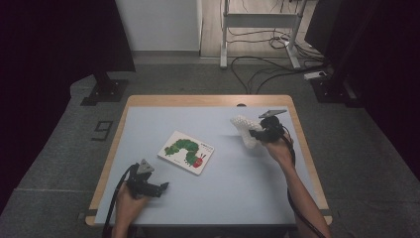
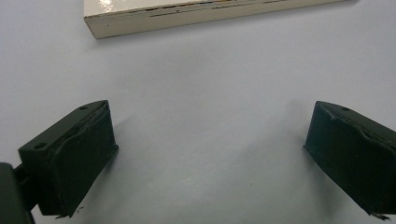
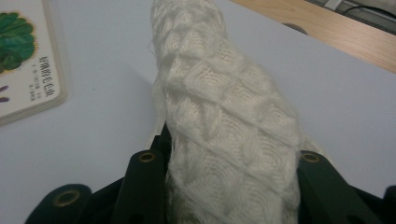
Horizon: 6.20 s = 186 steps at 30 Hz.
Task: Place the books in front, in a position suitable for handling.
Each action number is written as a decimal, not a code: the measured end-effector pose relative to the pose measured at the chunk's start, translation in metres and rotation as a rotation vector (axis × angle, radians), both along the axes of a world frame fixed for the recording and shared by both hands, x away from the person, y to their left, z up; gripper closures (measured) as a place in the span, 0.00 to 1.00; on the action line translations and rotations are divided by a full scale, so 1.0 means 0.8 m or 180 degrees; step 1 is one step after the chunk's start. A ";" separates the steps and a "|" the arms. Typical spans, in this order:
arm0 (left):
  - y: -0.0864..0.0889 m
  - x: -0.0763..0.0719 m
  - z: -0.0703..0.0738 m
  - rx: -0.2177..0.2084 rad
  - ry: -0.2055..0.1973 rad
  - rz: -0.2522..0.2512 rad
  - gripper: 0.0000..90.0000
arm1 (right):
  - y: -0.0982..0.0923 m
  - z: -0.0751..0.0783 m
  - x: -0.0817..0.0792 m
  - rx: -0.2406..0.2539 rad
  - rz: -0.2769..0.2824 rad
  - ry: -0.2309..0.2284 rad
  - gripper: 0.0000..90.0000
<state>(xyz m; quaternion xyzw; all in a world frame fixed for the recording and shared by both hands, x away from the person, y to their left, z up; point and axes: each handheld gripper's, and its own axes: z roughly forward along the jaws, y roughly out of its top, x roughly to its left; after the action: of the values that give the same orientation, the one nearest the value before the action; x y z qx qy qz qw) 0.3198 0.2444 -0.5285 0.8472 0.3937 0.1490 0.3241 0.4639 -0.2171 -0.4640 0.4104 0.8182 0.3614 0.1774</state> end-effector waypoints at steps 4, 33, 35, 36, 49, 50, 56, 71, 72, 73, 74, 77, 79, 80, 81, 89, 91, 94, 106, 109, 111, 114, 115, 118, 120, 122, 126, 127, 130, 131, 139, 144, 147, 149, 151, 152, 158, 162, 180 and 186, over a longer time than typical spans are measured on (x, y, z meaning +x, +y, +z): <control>0.000 0.000 0.000 -0.0001 0.0000 0.0000 0.01 | -0.002 0.006 -0.011 -0.0008 0.0039 -0.0011 0.68; 0.000 0.000 0.000 -0.0004 0.0005 -0.0001 0.01 | -0.040 0.027 -0.108 -0.0011 0.0193 -0.0097 0.68; 0.000 0.000 0.000 0.0002 0.0006 -0.0003 0.01 | -0.042 0.028 -0.112 -0.0012 0.0198 -0.0103 0.68; 0.000 0.000 0.000 0.0000 0.0003 0.0000 0.01 | -0.045 0.029 -0.120 -0.0017 0.0194 -0.0105 0.67; 0.000 0.000 0.000 -0.0010 0.0001 0.0007 0.01 | -0.068 0.029 -0.165 -0.0061 0.0132 -0.0133 0.67; 0.000 0.000 0.000 -0.0010 0.0001 0.0007 0.01 | -0.069 0.027 -0.167 -0.0065 0.0143 -0.0127 0.67; 0.000 0.000 0.000 -0.0008 0.0001 0.0007 0.01 | -0.065 0.006 -0.173 -0.0085 0.0142 -0.0093 0.67; 0.000 0.000 0.000 -0.0007 -0.0001 0.0007 0.01 | -0.052 -0.057 -0.177 -0.0220 0.0124 -0.0034 0.65; 0.000 0.000 0.000 -0.0007 -0.0001 0.0007 0.01 | -0.052 -0.060 -0.177 -0.0205 0.0111 -0.0035 0.64; -0.001 0.000 0.000 -0.0008 0.0000 0.0008 0.01 | -0.052 -0.062 -0.178 -0.0186 0.0105 -0.0031 0.64; 0.000 0.000 0.000 -0.0006 0.0000 0.0007 0.01 | -0.052 -0.064 -0.178 -0.0177 0.0091 -0.0030 0.63; -0.001 0.000 0.000 -0.0007 0.0001 0.0010 0.01 | -0.052 -0.070 -0.179 -0.0163 0.0109 -0.0011 0.59; -0.001 0.000 0.000 -0.0006 0.0001 0.0010 0.01 | -0.052 -0.073 -0.179 -0.0161 0.0110 -0.0005 0.56; -0.001 0.000 0.000 -0.0006 0.0000 0.0012 0.01 | -0.052 -0.073 -0.179 -0.0161 0.0099 -0.0003 0.55; -0.001 0.000 0.000 -0.0006 0.0001 0.0013 0.01 | -0.052 -0.073 -0.179 -0.0164 0.0089 0.0006 0.52; -0.001 0.000 0.000 -0.0006 0.0006 0.0017 0.01 | -0.052 -0.069 -0.177 -0.0168 0.0089 0.0039 0.18; -0.001 0.000 0.000 -0.0008 0.0008 0.0017 0.01 | -0.051 -0.068 -0.178 -0.0161 0.0095 0.0025 0.13; 0.000 0.000 0.000 -0.0009 0.0012 0.0016 0.01 | -0.052 -0.065 -0.179 -0.0187 0.0020 0.0000 0.00; 0.000 0.001 0.000 -0.0019 0.0029 0.0009 0.01 | -0.060 -0.027 -0.187 -0.0091 -0.0061 -0.0227 0.00; 0.000 0.001 0.000 -0.0016 0.0030 0.0010 0.01 | -0.058 -0.021 -0.190 -0.0038 -0.0076 -0.0275 0.00; 0.000 0.001 0.000 -0.0015 0.0029 0.0008 0.01 | -0.056 -0.019 -0.191 0.0033 -0.0061 -0.0287 0.00; 0.000 0.001 0.000 -0.0017 0.0036 -0.0003 0.01 | -0.052 -0.017 -0.194 0.0030 -0.0014 -0.0317 0.00; 0.000 0.001 0.000 -0.0021 0.0042 -0.0005 0.00 | -0.050 -0.016 -0.195 0.0029 -0.0016 -0.0325 0.00; 0.000 0.002 0.000 -0.0027 0.0047 -0.0012 0.00 | -0.044 -0.012 -0.196 0.0027 0.0001 -0.0346 0.00; -0.001 0.001 0.000 -0.0019 0.0042 -0.0014 0.00 | -0.039 -0.011 -0.197 0.0033 0.0017 -0.0363 0.00; -0.001 0.001 0.000 -0.0018 0.0042 -0.0015 0.00 | -0.036 -0.010 -0.198 0.0039 0.0024 -0.0363 0.00; 0.003 0.004 0.005 0.0021 0.0022 -0.0013 0.00 | -0.023 -0.008 -0.197 -0.0028 0.0077 -0.0341 0.00; 0.003 0.004 0.005 0.0021 0.0022 -0.0013 0.00 | -0.023 -0.008 -0.197 -0.0028 0.0077 -0.0341 0.00; 0.009 0.009 0.013 -0.0054 -0.0004 -0.0013 0.00 | -0.015 -0.007 -0.197 -0.0011 0.0123 -0.0359 0.00; 0.012 0.015 0.019 -0.0085 0.0010 -0.0004 0.00 | -0.013 -0.006 -0.197 -0.0008 0.0133 -0.0357 0.00; 0.021 0.045 0.039 -0.0136 -0.0066 0.0010 0.00 | 0.006 -0.011 -0.196 -0.0007 0.0282 -0.0333 0.00; 0.027 0.063 0.043 -0.0133 -0.0088 -0.0091 0.01 | 0.021 -0.012 -0.195 0.0001 0.0396 -0.0318 0.00; 0.027 0.070 0.039 -0.0261 -0.0071 -0.0151 0.01 | 0.030 -0.012 -0.194 0.0039 0.0445 -0.0322 0.00; 0.026 0.072 0.037 -0.0241 -0.0073 -0.0172 0.01 | 0.033 -0.013 -0.194 0.0043 0.0459 -0.0319 0.00; 0.023 0.078 0.030 -0.0185 -0.0056 -0.0198 0.01 | 0.042 -0.014 -0.192 0.0037 0.0513 -0.0302 0.00; 0.021 0.081 0.028 -0.0164 -0.0032 -0.0216 0.00 | 0.046 -0.015 -0.191 0.0044 0.0529 -0.0294 0.00; 0.005 0.092 0.021 -0.0005 0.0011 -0.0345 0.00 | 0.069 -0.022 -0.186 0.0059 0.0644 -0.0265 0.00; 0.002 0.098 0.014 0.0026 0.0074 -0.0363 0.00 | 0.080 -0.029 -0.182 0.0081 0.0687 -0.0217 0.00; -0.015 0.091 0.004 -0.0057 0.0148 -0.0407 0.00 | 0.115 -0.050 -0.168 0.0155 0.0825 -0.0074 0.00; -0.024 0.082 0.005 -0.0053 0.0158 -0.0454 0.00 | 0.122 -0.058 -0.159 0.0181 0.0834 -0.0031 0.00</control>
<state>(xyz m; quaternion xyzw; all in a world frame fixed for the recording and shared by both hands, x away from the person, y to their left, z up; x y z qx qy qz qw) 0.3851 0.2255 -0.5248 0.8738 0.3415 0.1012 0.3310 0.3370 -0.1194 -0.5108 0.3031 0.8534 0.4065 0.1209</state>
